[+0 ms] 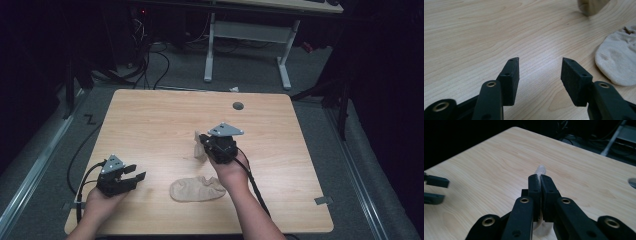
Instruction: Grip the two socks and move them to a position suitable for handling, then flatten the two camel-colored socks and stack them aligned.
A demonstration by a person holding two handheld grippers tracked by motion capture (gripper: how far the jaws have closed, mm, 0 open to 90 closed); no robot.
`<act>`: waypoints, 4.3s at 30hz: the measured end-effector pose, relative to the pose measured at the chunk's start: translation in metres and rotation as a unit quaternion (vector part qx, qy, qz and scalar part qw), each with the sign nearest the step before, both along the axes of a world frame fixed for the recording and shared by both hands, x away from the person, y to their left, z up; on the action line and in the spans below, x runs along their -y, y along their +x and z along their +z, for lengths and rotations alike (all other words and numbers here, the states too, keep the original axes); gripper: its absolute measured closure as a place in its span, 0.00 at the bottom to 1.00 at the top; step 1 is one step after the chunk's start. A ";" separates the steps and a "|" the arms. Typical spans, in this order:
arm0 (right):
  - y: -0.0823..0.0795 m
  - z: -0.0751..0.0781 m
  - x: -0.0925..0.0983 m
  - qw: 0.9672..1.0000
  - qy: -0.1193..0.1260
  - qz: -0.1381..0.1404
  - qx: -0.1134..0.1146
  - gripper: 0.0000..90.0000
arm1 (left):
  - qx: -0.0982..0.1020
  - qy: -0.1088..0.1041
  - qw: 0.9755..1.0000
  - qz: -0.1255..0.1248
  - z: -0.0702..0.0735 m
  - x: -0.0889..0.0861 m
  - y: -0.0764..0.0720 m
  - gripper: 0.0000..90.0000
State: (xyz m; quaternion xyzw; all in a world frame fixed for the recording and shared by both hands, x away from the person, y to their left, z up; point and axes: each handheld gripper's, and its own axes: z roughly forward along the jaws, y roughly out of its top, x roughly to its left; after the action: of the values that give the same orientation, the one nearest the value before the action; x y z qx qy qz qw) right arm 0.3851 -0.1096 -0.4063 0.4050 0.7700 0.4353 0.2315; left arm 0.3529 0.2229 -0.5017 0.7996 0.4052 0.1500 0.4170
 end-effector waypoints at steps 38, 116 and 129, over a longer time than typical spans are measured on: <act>0.003 -0.112 0.088 0.990 -0.023 -0.078 -0.112 0.96 | -0.008 -0.036 0.999 -0.020 0.001 0.050 0.010 0.56; -0.071 -0.100 0.069 0.998 -0.004 0.015 -0.061 0.97 | -0.023 0.021 0.996 -0.080 0.001 0.099 -0.034 0.97; -0.071 -0.112 0.065 0.996 -0.027 0.017 -0.078 0.96 | -0.030 0.057 0.994 -0.089 -0.008 0.103 -0.034 0.96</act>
State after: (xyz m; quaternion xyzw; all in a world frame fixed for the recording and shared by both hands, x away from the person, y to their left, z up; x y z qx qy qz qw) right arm 0.3139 -0.1751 -0.5179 0.4182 0.8040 0.3850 0.1745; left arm 0.3189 0.1195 -0.5095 0.8590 0.3359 0.1106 0.3703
